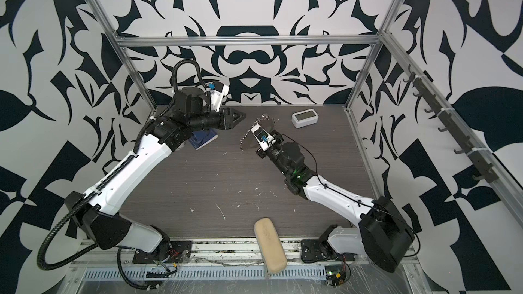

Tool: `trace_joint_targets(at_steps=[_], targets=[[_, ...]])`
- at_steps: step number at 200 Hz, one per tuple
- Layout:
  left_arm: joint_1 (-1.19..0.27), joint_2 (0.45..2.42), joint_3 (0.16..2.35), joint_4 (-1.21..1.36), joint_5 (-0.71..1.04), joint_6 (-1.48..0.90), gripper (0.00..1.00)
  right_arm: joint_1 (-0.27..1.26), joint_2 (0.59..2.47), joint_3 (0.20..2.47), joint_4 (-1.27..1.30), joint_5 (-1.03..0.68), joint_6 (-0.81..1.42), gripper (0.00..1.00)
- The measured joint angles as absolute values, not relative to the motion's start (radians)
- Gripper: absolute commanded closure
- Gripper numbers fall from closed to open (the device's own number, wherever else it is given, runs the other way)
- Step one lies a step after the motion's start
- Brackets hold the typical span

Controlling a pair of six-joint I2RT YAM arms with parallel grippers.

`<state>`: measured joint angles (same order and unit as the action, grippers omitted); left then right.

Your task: Remove the keys from the keyring

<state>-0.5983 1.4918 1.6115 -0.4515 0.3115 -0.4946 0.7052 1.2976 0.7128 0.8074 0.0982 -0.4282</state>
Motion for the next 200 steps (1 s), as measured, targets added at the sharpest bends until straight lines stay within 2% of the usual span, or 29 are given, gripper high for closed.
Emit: trace_joint_targets(at_steps=[41, 86, 155, 200], targets=[[-0.609, 1.507, 1.618, -0.47, 0.294, -0.644, 0.59, 0.74, 1.445, 0.693, 1.035, 0.252, -0.607, 1.0], [-0.611, 1.578, 1.672, -0.48, 0.295, -0.692, 0.58, 0.771, 1.52, 0.702, 1.196, 0.332, -0.773, 1.0], [-0.61, 1.69, 1.868, -0.568, 0.313, -0.67, 0.6, 0.788, 1.544, 0.739, 1.293, 0.381, -0.926, 1.0], [-0.61, 1.696, 1.883, -0.594, 0.323, -0.667, 0.63, 0.788, 1.555, 0.747, 1.313, 0.409, -0.971, 1.0]])
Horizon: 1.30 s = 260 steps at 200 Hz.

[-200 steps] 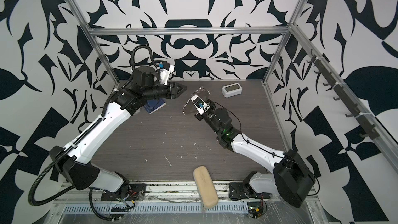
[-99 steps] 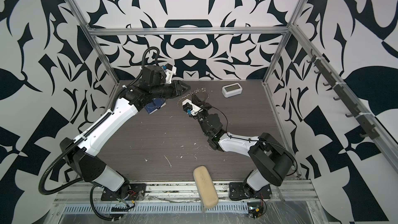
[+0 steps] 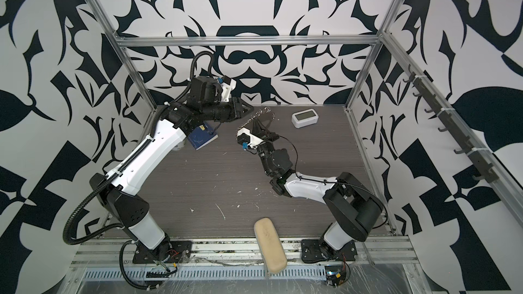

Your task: Remove the keys from the keyring

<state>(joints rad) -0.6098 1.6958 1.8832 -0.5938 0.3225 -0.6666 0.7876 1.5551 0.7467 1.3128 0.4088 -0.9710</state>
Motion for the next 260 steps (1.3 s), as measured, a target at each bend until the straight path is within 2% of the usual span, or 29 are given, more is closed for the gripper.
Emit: trace_joint_targets(at_steps=[188, 235, 260], targets=[[-0.616, 1.721, 1.883, -0.621, 0.357, -0.683, 0.8, 0.799, 1.566, 0.772, 1.327, 0.41, -0.998, 1.0], [-0.616, 1.721, 1.883, -0.619, 0.343, -0.694, 0.95, 0.802, 1.566, 0.772, 1.314, 0.408, -1.015, 1.0], [-0.617, 1.721, 1.883, -0.622, 0.331, -0.7, 0.99, 0.803, 1.566, 0.773, 1.305, 0.407, -1.029, 1.0]])
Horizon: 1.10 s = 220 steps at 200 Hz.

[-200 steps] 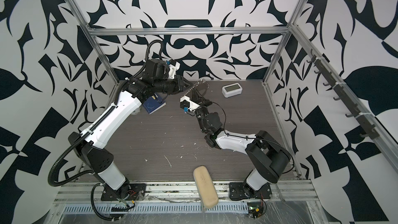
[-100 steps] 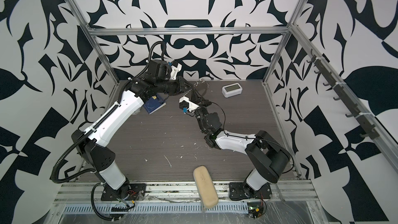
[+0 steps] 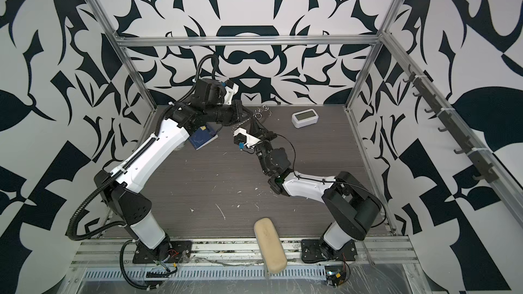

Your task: Remove the keys from the keyring

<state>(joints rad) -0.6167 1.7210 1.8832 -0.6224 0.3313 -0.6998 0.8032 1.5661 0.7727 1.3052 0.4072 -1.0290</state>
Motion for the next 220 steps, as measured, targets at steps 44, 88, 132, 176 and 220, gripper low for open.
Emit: trace_joint_targets(at_steps=[44, 88, 132, 176, 220], targets=[[-0.618, 1.721, 1.883, -0.626, 0.31, -0.698, 1.0, 0.803, 1.567, 0.773, 1.298, 0.408, -1.037, 1.0], [-0.618, 1.731, 1.92, -0.674, 0.311, -0.642, 1.0, 0.807, 1.566, 0.773, 1.299, 0.405, -1.042, 0.83], [-0.614, 1.778, 2.064, -0.799, 0.302, -0.508, 1.0, 0.81, 1.561, 0.772, 1.323, 0.394, -1.01, 0.65], [-0.596, 1.82, 2.246, -1.027, 0.294, -0.303, 1.0, 0.836, 1.456, 0.704, 1.295, 0.379, -0.985, 0.56], [-0.57, 1.821, 2.297, -1.207, 0.246, -0.05, 1.0, 0.86, 1.239, 0.636, 1.167, 0.299, -0.884, 0.45]])
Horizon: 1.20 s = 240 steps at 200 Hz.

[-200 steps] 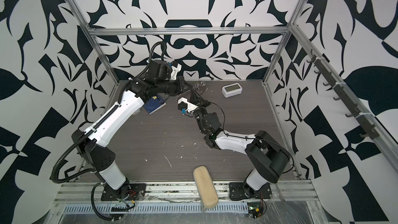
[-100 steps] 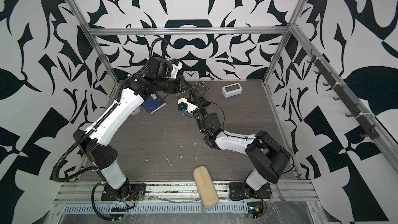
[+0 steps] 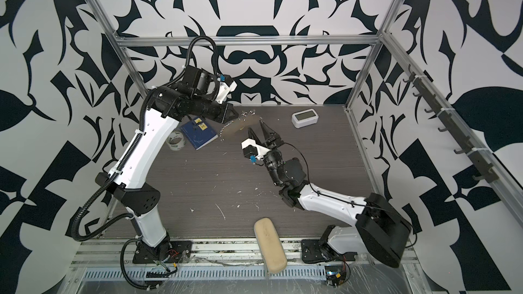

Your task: Remove the keys from the keyring

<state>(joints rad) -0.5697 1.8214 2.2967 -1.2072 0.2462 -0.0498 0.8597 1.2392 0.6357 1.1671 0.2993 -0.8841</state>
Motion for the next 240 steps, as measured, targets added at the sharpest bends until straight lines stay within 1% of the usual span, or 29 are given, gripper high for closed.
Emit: trace_joint_targets(at_steps=[29, 52, 103, 126, 144, 190, 200, 211, 221, 240], targets=[[-0.567, 1.792, 2.196, -1.237, 0.197, 0.105, 1.0, 0.86, 1.13, 0.634, 1.035, 0.273, -0.828, 0.43], [-0.567, 1.744, 2.093, -1.234, 0.184, 0.234, 1.0, 0.86, 1.106, 0.634, 0.964, 0.268, -0.792, 0.42], [-0.568, 1.493, 1.768, -1.132, 0.229, 0.563, 1.0, 0.86, 1.106, 0.634, 0.857, 0.244, -0.717, 0.4], [-0.568, 1.391, 1.672, -1.081, 0.286, 0.711, 1.0, 0.849, 1.092, 0.634, 0.805, 0.154, -0.648, 0.37], [-0.567, 1.331, 1.602, -1.033, 0.34, 0.808, 1.0, 0.839, 1.069, 0.635, 0.748, 0.069, -0.581, 0.37], [-0.567, 1.273, 1.479, -0.907, 0.432, 0.928, 1.0, 0.812, 1.033, 0.657, 0.616, -0.122, -0.435, 0.38], [-0.568, 1.269, 1.47, -0.889, 0.443, 0.939, 1.0, 0.809, 1.033, 0.666, 0.593, -0.148, -0.416, 0.41], [-0.568, 1.265, 1.462, -0.865, 0.457, 0.944, 1.0, 0.802, 1.033, 0.673, 0.579, -0.178, -0.401, 0.53], [-0.568, 1.264, 1.462, -0.849, 0.469, 0.946, 1.0, 0.794, 1.033, 0.677, 0.566, -0.206, -0.372, 0.61], [-0.568, 1.262, 1.462, -0.82, 0.493, 0.943, 1.0, 0.773, 1.034, 0.687, 0.537, -0.258, -0.338, 0.63]])
